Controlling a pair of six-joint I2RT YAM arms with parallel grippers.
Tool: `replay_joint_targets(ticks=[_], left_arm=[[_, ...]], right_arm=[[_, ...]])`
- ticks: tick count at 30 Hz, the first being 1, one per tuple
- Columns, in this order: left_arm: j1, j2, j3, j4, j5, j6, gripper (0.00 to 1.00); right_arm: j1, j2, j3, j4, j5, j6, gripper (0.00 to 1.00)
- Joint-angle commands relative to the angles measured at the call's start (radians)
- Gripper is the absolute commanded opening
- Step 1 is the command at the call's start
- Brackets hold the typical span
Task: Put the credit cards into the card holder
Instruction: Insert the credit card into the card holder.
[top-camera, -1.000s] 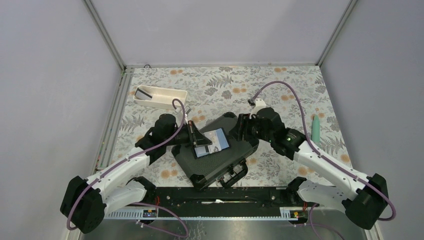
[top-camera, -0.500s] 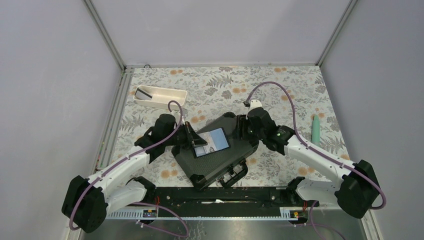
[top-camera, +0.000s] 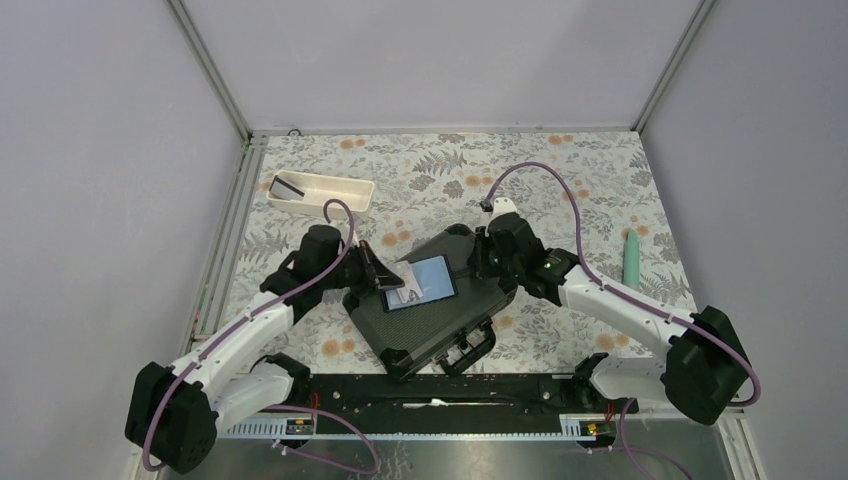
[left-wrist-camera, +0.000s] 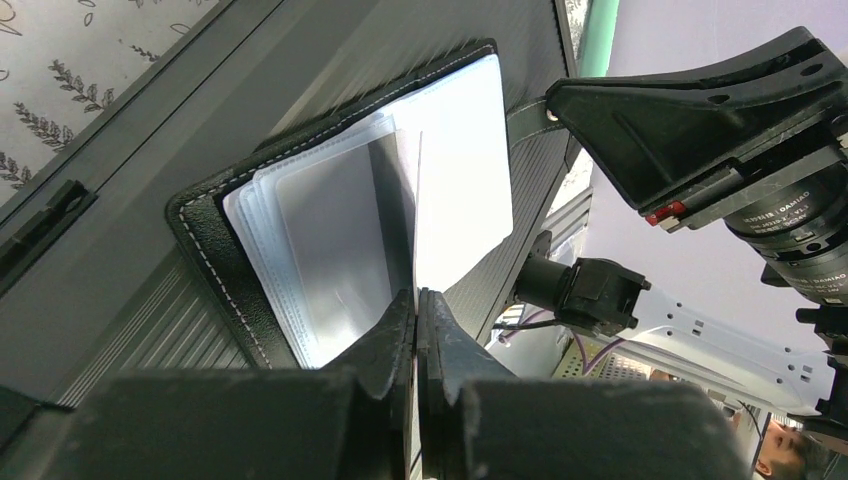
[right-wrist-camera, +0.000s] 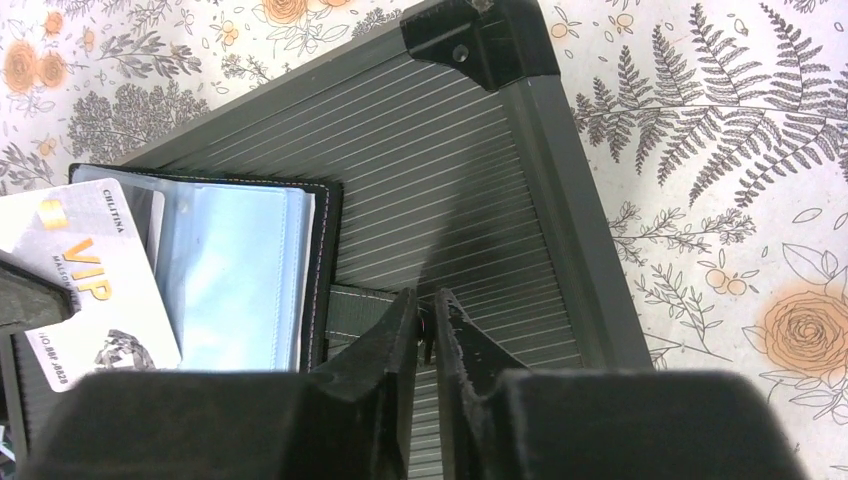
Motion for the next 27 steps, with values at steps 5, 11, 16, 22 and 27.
replay_joint_targets(ticks=[5, 11, 16, 22, 27], left_arm=[[0.02, 0.0, 0.046, -0.021, 0.029, 0.041, 0.0], [0.043, 0.025, 0.062, -0.025, 0.076, 0.066, 0.0], [0.05, 0.043, 0.038, 0.041, 0.117, 0.024, 0.0], [0.05, 0.066, 0.016, 0.09, 0.134, -0.005, 0.0], [0.051, 0.063, 0.004, 0.091, 0.128, -0.02, 0.0]], right_arm=[[-0.004, 0.021, 0.041, 0.032, 0.02, -0.018, 0.01], [-0.004, 0.032, 0.037, 0.028, 0.03, -0.019, 0.0], [-0.004, 0.034, 0.04, 0.023, 0.037, -0.02, 0.0], [-0.004, 0.034, 0.043, 0.017, 0.041, -0.02, 0.0], [-0.004, 0.036, 0.045, 0.018, 0.045, -0.021, 0.0]])
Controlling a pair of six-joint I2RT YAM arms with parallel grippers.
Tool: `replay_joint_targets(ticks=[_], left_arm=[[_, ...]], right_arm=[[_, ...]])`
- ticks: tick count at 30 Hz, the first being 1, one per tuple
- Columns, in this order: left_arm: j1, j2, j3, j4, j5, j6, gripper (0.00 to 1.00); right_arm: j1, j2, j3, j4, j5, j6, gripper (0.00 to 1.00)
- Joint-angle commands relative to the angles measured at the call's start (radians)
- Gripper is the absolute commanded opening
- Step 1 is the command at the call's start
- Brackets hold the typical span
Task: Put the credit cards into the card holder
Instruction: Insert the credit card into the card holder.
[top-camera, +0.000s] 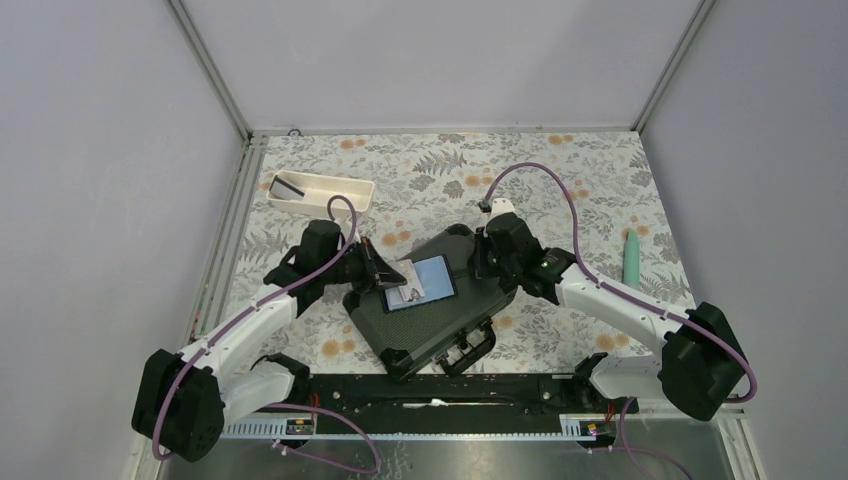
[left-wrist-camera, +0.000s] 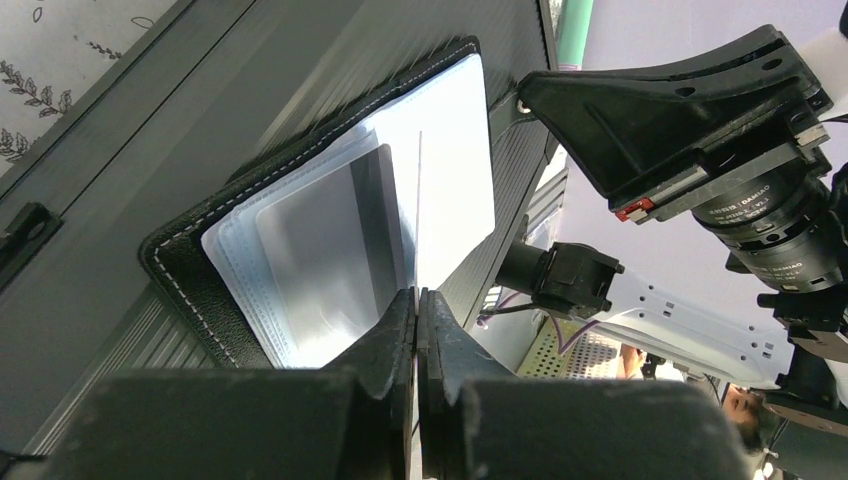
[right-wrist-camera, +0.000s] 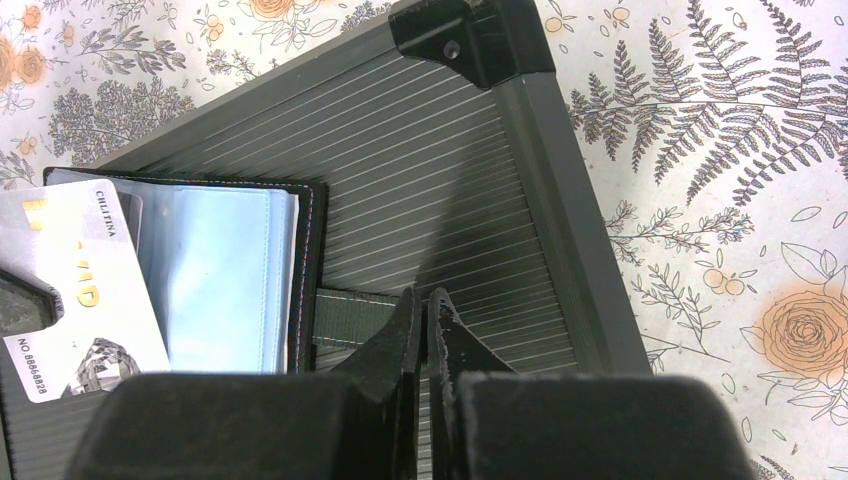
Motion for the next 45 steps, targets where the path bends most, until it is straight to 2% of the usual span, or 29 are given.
replay_joint_targets(ticks=[1, 15, 25, 31, 45], left_arm=[[0.004, -0.01, -0.01, 0.046, 0.012, -0.015, 0.0], [0.004, -0.023, 0.012, -0.035, -0.053, 0.009, 0.0], [0.004, -0.001, 0.013, -0.031, -0.038, 0.022, 0.0], [0.013, 0.006, 0.087, -0.139, -0.064, 0.105, 0.0], [0.014, 0.026, 0.031, -0.043, -0.028, 0.041, 0.0]], right_arm=[[-0.004, 0.008, 0.044, 0.011, 0.036, -0.016, 0.0], [-0.004, -0.008, 0.033, 0.009, 0.045, -0.009, 0.0], [-0.003, -0.012, 0.03, 0.01, 0.049, -0.008, 0.0], [-0.003, -0.015, 0.03, 0.004, 0.052, -0.009, 0.0], [-0.004, -0.016, 0.032, 0.002, 0.055, -0.004, 0.0]])
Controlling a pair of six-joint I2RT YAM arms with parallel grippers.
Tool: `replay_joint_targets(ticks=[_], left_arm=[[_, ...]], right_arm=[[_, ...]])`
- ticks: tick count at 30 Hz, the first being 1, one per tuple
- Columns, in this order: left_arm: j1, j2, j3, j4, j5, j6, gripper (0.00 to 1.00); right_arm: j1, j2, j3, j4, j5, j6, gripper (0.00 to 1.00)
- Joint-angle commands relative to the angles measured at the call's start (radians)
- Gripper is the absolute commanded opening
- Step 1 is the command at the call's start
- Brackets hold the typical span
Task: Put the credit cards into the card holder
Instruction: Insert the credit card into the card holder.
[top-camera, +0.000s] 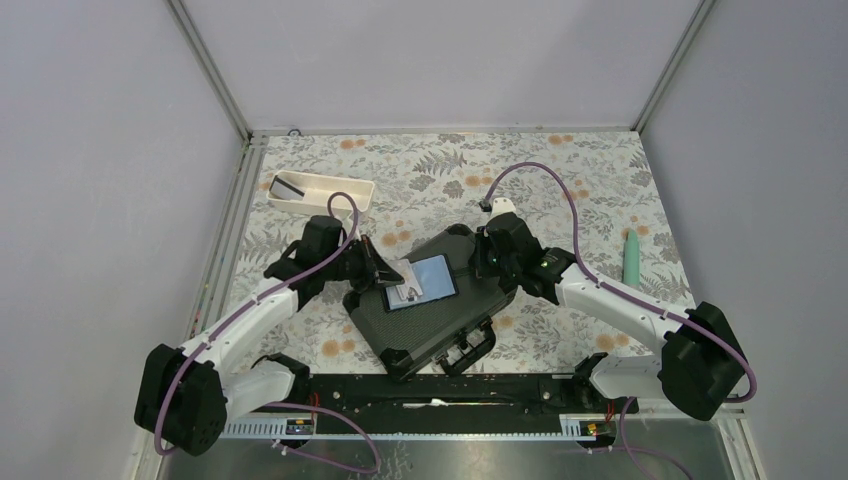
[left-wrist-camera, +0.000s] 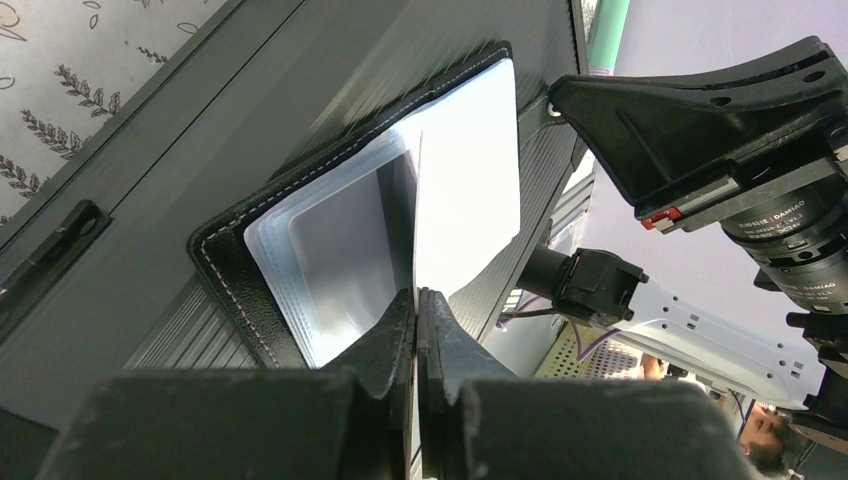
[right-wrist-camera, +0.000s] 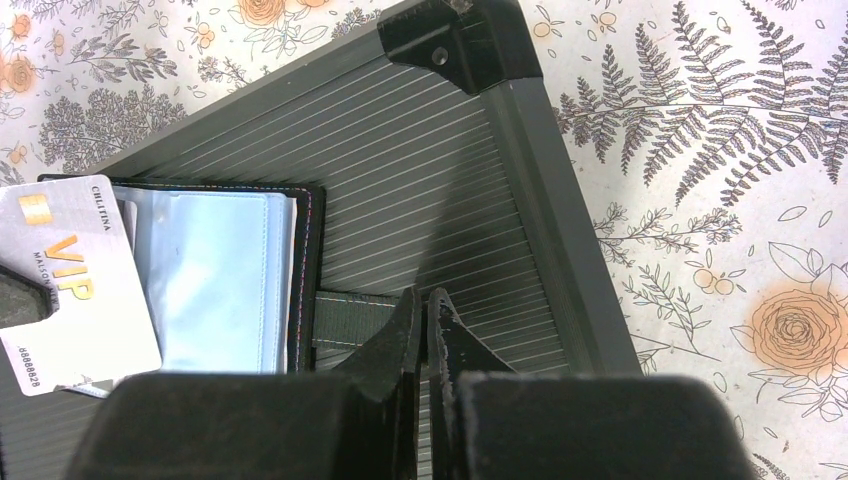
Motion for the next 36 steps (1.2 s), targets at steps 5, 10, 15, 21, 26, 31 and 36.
replay_joint_targets(ticks=[5, 10, 15, 21, 26, 31, 36], left_arm=[[0.004, -0.002, -0.05, 0.081, 0.016, -0.03, 0.0], [0.004, -0.005, -0.059, 0.097, 0.015, -0.039, 0.0], [0.004, 0.004, -0.082, 0.144, 0.03, -0.068, 0.0], [-0.003, 0.01, -0.085, 0.166, 0.043, -0.079, 0.0], [-0.012, 0.025, -0.09, 0.202, 0.061, -0.092, 0.0], [-0.022, 0.04, -0.09, 0.229, 0.079, -0.101, 0.0], [-0.023, 0.039, -0.093, 0.243, 0.083, -0.113, 0.0]], right_arm=[[-0.004, -0.012, 0.033, 0.004, 0.03, -0.004, 0.0], [-0.004, -0.009, 0.032, 0.003, 0.026, 0.001, 0.0], [-0.004, -0.004, 0.034, 0.002, 0.022, 0.001, 0.0], [-0.004, 0.001, 0.038, 0.002, 0.017, 0.003, 0.0], [-0.005, 0.006, 0.042, 0.002, 0.012, 0.003, 0.0], [-0.004, 0.01, 0.045, -0.001, 0.011, 0.003, 0.0], [-0.004, 0.012, 0.051, -0.001, 0.009, 0.004, 0.0]])
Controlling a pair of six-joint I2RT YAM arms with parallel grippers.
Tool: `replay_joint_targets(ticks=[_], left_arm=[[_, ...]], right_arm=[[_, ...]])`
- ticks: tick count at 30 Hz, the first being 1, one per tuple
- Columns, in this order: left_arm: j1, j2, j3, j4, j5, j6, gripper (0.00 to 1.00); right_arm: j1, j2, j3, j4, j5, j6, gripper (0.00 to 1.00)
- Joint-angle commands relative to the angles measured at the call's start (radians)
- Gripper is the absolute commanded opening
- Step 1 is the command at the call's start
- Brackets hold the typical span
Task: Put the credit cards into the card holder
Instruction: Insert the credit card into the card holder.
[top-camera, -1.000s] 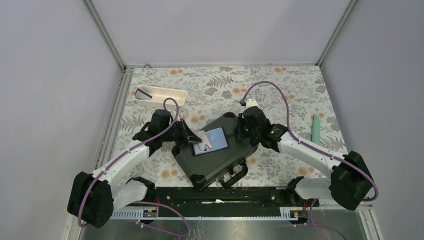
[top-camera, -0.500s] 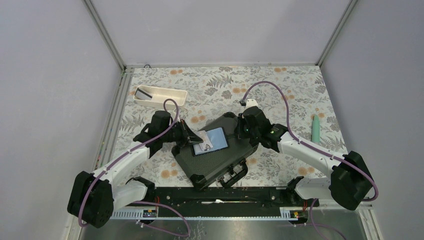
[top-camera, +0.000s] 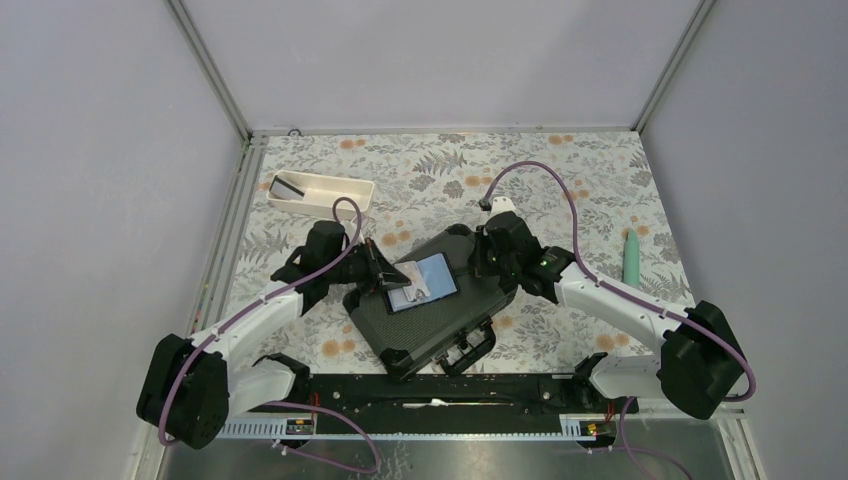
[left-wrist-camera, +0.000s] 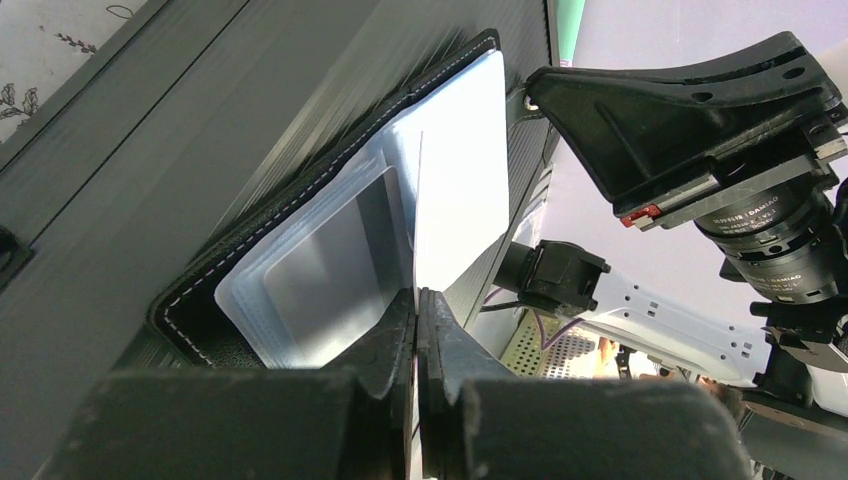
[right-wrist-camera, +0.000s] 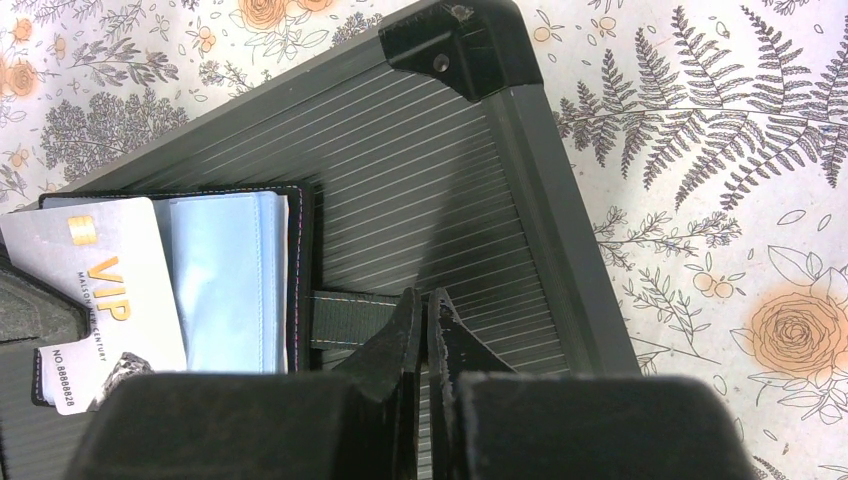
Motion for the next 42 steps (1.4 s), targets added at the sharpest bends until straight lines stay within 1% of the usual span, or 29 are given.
replay_joint_targets(ticks=[1, 6, 22, 31, 36, 42], left_arm=[[-0.007, 0.006, -0.014, 0.056, 0.017, -0.009, 0.0], [-0.007, 0.007, -0.036, 0.094, 0.042, -0.052, 0.0], [-0.007, -0.118, -0.106, 0.07, -0.052, -0.158, 0.0], [-0.006, -0.064, -0.084, 0.075, -0.012, -0.127, 0.0], [-0.006, -0.009, -0.069, 0.093, 0.029, -0.11, 0.0], [-0.006, 0.023, -0.051, 0.093, 0.042, -0.09, 0.0]], right_arm=[[-0.004, 0.007, 0.042, 0.0, 0.008, 0.003, 0.0], [-0.004, 0.015, 0.046, -0.007, 0.015, 0.005, 0.0], [-0.004, -0.007, 0.03, -0.027, 0.057, 0.021, 0.0], [-0.004, -0.008, 0.033, -0.027, 0.053, 0.02, 0.0], [-0.004, -0.009, 0.036, -0.026, 0.051, 0.019, 0.0], [-0.003, -0.006, 0.041, -0.026, 0.047, 0.017, 0.0]])
